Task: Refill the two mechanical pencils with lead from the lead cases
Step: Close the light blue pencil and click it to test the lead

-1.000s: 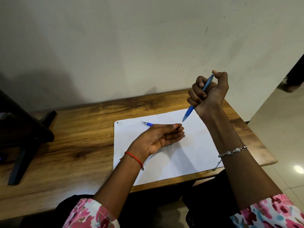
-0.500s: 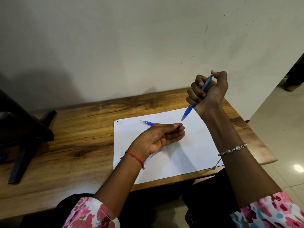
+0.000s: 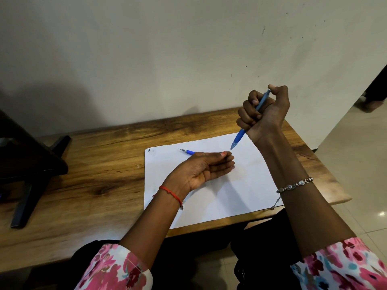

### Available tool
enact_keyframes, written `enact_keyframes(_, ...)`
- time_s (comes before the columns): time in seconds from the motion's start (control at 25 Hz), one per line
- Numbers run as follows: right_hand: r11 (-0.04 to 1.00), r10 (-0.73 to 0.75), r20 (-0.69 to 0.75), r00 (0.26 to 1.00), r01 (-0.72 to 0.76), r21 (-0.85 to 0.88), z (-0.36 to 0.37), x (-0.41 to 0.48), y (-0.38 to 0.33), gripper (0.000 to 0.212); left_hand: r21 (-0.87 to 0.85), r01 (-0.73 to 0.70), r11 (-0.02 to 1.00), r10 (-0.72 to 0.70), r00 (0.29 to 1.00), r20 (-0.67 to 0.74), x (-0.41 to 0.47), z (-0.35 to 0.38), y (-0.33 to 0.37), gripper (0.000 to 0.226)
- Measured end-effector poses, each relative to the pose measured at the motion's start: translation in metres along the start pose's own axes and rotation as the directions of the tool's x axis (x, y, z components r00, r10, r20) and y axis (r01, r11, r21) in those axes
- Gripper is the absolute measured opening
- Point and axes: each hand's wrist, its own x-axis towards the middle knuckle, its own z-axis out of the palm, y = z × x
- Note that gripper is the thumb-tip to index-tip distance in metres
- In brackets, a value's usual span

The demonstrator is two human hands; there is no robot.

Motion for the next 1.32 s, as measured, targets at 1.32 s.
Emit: enact_keyframes(1.32, 0.999, 0.045, 0.004, 0.999, -0.044, -0.028, 0.0045, -0.0015, 0.0044, 0.048, 0.005, 0.018, 1.0, -0.018, 1.0, -0.019, 0.0004, -0.0011, 0.0001, 0.013)
